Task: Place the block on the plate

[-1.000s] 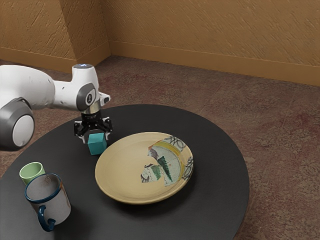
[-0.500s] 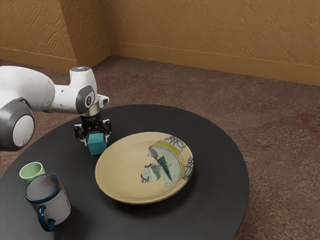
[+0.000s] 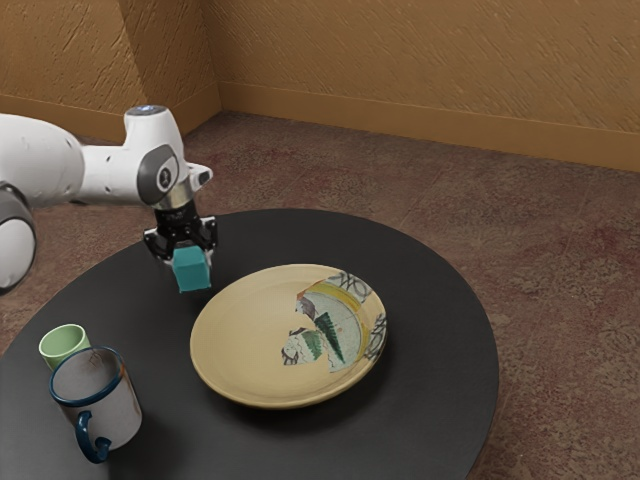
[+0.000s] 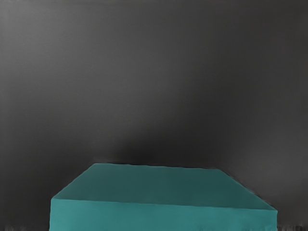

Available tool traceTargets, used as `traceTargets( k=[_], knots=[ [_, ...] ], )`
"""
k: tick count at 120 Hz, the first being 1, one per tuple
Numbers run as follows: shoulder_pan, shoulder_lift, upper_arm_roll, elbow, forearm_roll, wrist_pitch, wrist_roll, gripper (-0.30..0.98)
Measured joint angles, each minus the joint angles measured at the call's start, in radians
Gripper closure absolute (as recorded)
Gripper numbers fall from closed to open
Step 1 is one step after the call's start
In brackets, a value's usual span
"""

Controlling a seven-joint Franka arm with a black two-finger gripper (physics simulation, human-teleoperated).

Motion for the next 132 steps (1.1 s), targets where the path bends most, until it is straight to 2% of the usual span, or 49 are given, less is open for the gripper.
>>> traceTargets(
  k=[30,58,82,106,132],
  knots=[
    [-0.06,-0.158,-0.032,-0.052,0.012,-0.054,-0.046,0.31],
    [-0.084,-0.276,-0.19,-0.17,0.071,-0.069,-0.183,0.31],
    [-0.072,-0.286,-0.283,-0.216,0.093,-0.062,-0.319,0.31],
    [-0.056,-0.238,-0.307,-0.231,0.098,-0.025,-0.429,0.3],
    [-0.058,-0.246,-0.308,-0.23,0.096,-0.009,-0.508,0.12]
  ],
)
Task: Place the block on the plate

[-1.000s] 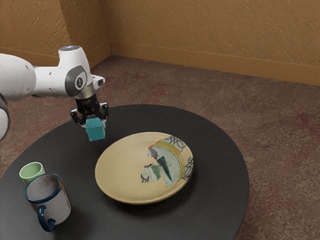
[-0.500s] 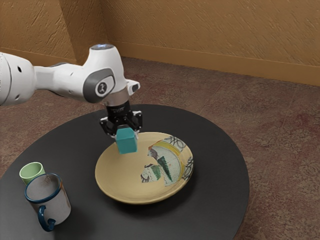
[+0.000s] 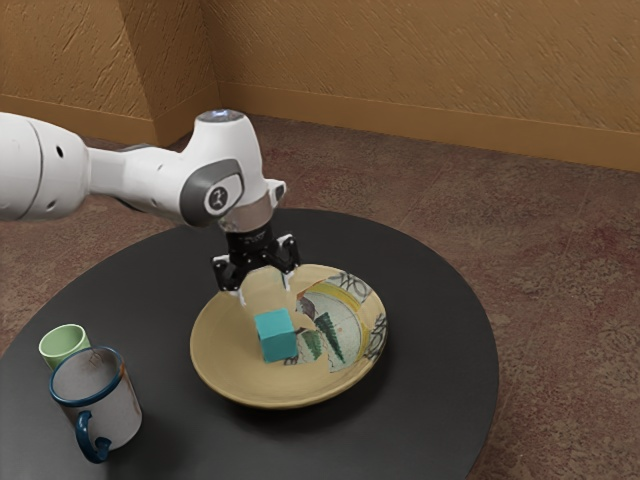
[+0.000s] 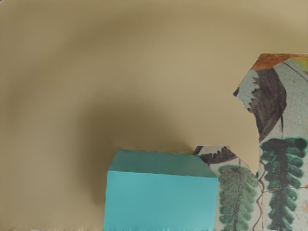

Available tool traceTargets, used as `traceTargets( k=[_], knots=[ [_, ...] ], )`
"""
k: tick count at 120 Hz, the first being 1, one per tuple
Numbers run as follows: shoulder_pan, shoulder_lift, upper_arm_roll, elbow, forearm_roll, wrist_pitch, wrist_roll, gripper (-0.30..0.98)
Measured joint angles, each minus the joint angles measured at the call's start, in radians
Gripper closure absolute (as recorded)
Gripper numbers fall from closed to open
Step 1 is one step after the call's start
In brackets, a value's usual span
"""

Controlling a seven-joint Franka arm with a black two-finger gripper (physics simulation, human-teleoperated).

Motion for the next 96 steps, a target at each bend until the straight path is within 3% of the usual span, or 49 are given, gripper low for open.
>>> traceTargets(
  k=[32,48,69,96],
  knots=[
    [-0.005,-0.038,0.044,0.065,-0.001,-0.066,0.048,0.03],
    [-0.008,-0.036,0.057,0.083,0.001,-0.081,0.166,0.02],
    [-0.006,-0.04,0.098,0.16,0.049,-0.127,0.358,0.01],
    [-0.036,-0.149,0.104,0.181,0.1,-0.236,0.55,0.0]
  ],
)
